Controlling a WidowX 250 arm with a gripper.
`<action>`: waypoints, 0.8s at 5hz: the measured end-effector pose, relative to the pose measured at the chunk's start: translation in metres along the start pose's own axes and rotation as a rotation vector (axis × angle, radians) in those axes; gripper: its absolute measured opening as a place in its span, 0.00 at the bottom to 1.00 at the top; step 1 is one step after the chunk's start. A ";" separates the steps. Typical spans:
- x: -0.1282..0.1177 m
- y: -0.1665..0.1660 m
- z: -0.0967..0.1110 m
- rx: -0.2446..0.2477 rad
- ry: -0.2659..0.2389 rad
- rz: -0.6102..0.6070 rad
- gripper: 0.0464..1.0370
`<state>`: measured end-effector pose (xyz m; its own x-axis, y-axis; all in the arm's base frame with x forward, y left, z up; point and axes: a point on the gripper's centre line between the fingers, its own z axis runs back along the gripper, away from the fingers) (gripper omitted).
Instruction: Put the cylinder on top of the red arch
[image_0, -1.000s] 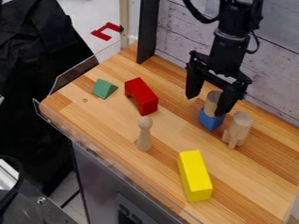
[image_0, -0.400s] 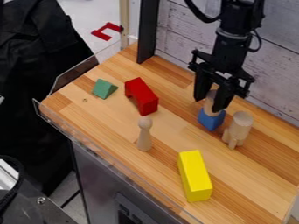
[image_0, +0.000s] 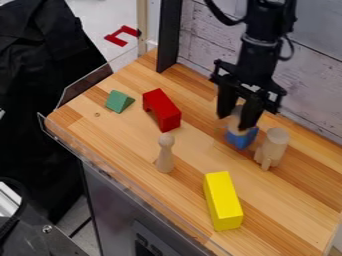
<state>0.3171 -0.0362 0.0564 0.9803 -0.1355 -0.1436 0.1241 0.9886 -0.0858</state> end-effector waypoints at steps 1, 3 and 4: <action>-0.009 0.021 0.019 -0.024 -0.048 0.009 0.44; -0.020 0.056 0.032 -0.075 -0.067 -0.056 0.44; -0.026 0.091 0.039 -0.049 -0.083 -0.107 0.44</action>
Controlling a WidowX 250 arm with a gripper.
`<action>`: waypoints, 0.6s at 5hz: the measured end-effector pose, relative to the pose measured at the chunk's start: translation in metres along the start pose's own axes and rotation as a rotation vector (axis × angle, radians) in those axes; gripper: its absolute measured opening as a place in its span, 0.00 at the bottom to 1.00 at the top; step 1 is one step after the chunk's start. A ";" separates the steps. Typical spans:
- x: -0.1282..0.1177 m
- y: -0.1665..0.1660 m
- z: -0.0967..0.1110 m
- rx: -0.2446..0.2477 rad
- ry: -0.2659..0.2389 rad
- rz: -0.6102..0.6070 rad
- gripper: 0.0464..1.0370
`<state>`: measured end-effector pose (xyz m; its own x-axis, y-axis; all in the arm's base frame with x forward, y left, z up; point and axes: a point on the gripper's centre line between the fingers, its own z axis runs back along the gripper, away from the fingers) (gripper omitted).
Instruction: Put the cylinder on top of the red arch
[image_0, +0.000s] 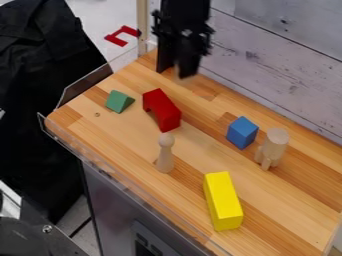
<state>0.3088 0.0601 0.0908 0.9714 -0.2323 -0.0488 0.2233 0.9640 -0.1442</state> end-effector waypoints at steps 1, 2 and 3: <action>-0.009 0.037 0.011 0.053 -0.012 -0.071 0.44; -0.020 0.069 0.011 0.090 -0.006 -0.154 0.44; -0.026 0.081 0.012 0.106 -0.011 -0.220 0.44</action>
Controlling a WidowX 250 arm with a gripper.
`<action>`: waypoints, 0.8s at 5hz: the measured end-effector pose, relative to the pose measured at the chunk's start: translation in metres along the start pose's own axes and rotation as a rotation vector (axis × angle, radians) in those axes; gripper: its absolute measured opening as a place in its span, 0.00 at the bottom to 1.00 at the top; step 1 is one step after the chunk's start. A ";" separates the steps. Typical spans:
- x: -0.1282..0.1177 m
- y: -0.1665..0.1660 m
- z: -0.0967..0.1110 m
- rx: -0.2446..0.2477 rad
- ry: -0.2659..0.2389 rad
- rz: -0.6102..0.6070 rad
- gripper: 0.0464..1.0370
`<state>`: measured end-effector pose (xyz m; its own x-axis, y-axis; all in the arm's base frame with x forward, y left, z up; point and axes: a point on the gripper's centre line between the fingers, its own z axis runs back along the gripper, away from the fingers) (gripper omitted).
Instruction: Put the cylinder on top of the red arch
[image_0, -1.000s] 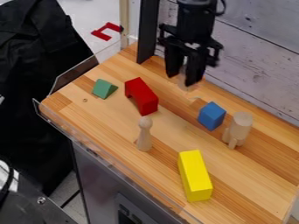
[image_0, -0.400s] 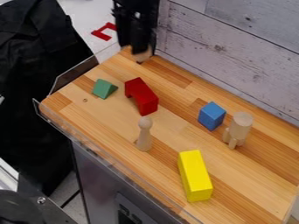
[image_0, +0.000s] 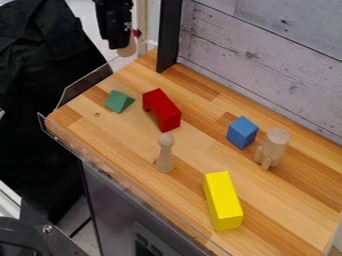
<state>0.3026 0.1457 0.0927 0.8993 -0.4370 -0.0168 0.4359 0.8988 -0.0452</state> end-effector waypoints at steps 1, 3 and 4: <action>-0.014 -0.009 -0.017 -0.052 0.027 -0.100 0.44; -0.024 -0.031 -0.020 -0.095 0.020 -0.161 0.44; -0.023 -0.039 -0.024 -0.105 0.033 -0.165 0.44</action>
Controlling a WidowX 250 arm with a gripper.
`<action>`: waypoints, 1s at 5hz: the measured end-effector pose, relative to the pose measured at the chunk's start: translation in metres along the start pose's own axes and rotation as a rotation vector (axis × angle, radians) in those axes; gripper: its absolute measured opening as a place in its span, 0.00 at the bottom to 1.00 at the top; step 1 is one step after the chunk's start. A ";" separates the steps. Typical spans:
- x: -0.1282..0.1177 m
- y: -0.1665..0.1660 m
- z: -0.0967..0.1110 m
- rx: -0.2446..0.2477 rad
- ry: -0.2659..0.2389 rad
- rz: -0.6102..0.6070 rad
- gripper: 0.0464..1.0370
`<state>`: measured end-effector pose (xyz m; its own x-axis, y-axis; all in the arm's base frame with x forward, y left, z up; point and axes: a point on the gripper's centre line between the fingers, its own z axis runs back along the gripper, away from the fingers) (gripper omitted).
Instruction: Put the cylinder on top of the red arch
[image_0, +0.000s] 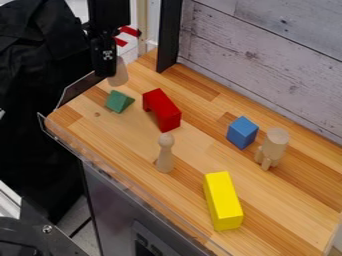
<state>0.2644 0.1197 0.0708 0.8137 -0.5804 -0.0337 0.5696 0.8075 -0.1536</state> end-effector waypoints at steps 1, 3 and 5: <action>0.015 -0.009 -0.003 0.024 0.010 -0.021 0.44; 0.037 -0.017 -0.013 0.047 0.042 -0.029 0.44; 0.052 -0.004 -0.019 0.050 0.060 0.027 0.44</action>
<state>0.3022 0.0838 0.0505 0.8211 -0.5624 -0.0969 0.5539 0.8263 -0.1022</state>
